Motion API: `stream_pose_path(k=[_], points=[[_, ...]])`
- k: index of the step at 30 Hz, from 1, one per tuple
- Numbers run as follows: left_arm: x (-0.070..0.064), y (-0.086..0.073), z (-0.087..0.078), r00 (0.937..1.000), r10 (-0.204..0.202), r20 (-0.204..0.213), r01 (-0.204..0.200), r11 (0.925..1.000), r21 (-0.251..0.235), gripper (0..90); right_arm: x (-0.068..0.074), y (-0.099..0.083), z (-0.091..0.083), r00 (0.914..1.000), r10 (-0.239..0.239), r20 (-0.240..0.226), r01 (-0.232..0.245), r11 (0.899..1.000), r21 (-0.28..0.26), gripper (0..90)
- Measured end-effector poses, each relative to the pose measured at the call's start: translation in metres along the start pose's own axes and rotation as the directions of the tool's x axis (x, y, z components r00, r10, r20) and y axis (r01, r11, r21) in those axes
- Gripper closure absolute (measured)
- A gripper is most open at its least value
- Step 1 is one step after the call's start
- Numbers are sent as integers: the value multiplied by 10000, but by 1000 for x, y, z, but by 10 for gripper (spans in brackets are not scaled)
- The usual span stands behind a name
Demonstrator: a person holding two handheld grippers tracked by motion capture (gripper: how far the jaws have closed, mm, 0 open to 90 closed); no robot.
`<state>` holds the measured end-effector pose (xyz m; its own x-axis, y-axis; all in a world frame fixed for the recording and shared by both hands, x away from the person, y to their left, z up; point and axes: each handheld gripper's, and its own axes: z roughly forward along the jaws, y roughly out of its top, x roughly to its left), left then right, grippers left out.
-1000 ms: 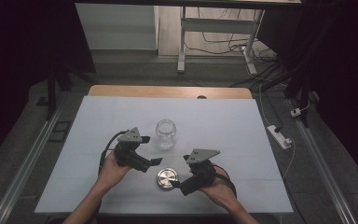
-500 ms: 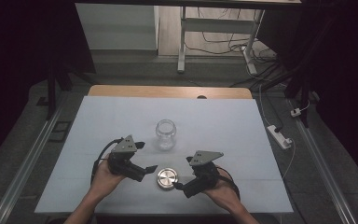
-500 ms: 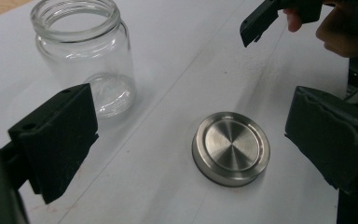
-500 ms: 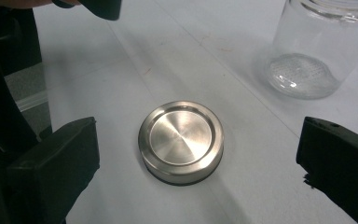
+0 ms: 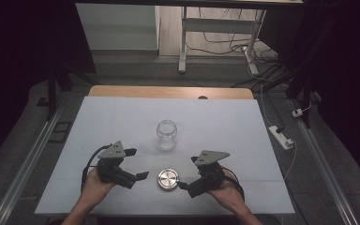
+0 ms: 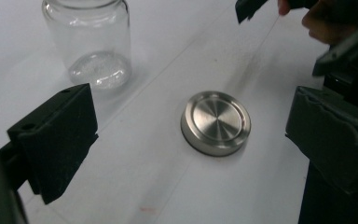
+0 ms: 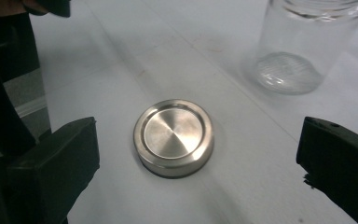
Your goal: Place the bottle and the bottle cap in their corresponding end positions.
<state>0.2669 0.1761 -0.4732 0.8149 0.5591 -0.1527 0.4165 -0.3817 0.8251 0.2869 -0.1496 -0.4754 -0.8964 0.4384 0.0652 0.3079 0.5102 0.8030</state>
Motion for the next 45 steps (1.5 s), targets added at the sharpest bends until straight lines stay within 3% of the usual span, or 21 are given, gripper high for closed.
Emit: stream_pose_path(k=[12,26,33,45], points=[[-5,-28,-20,9980,-418,-465,426,9990,160,25,-10,-14,-28,9955,507,806,-480,9982,-346,0],[-2,-59,-51,9870,-1213,-1054,1211,9926,-78,24,-15,-34,-55,9824,958,1603,-895,9949,-461,0],[-3,-77,-66,9762,-1393,-1664,1422,9898,57,24,-18,-48,-70,9709,1245,2045,-1154,9917,-558,0],[0,-104,-87,9533,-2067,-2203,2098,9777,-95,24,-23,-71,-93,9438,1810,2765,-1688,9833,-673,0]])
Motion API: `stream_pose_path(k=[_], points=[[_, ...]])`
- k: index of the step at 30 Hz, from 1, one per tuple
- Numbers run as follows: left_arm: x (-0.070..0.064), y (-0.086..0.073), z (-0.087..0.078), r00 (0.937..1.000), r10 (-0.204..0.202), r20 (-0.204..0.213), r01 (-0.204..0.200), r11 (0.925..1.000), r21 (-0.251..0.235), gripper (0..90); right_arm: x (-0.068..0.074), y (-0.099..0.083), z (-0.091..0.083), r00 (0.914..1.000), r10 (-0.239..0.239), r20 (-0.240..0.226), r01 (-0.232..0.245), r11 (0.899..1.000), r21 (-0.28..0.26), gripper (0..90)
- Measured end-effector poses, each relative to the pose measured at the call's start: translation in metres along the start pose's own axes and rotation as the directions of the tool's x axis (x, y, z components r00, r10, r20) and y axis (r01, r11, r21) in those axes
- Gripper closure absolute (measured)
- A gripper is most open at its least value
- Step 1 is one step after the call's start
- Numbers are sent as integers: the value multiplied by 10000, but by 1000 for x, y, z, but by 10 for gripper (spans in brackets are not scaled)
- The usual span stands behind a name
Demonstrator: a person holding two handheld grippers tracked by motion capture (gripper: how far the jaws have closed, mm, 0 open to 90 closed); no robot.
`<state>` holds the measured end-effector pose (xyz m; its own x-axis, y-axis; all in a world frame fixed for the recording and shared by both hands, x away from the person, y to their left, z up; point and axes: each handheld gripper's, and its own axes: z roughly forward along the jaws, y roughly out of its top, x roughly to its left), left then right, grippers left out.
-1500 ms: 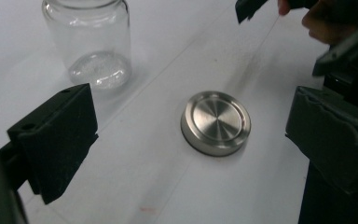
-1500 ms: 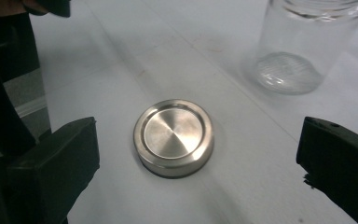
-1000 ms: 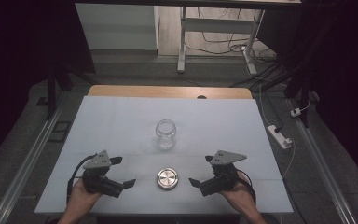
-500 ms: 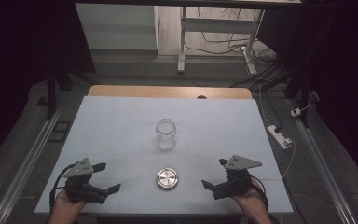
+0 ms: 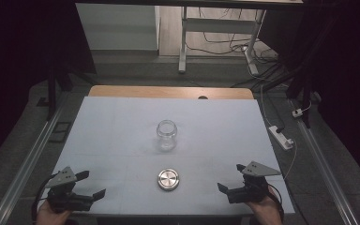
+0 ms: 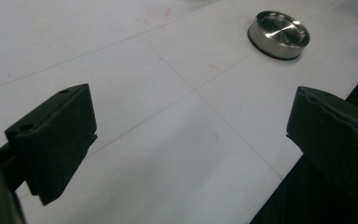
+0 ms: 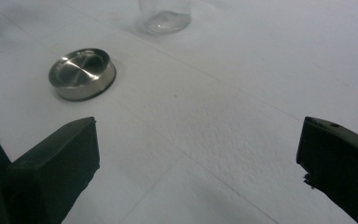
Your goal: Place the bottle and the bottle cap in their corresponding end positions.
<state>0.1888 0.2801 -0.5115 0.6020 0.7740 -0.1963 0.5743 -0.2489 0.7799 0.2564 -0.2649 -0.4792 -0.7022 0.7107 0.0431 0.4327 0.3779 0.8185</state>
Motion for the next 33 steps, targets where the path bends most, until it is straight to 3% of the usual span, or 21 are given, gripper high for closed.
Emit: stream_pose_path(k=[10,24,33], points=[[3,-14,-5,9993,-117,-363,128,9994,317,23,-8,-15,-10,9980,115,624,-132,9996,266,0],[2,-22,-9,9971,-36,-755,93,9971,758,20,-16,-32,-17,9941,454,989,-538,9950,839,0],[6,-24,-11,9978,-400,-535,448,9947,926,17,-16,-33,-18,9922,574,1103,-690,9922,1039,0]])
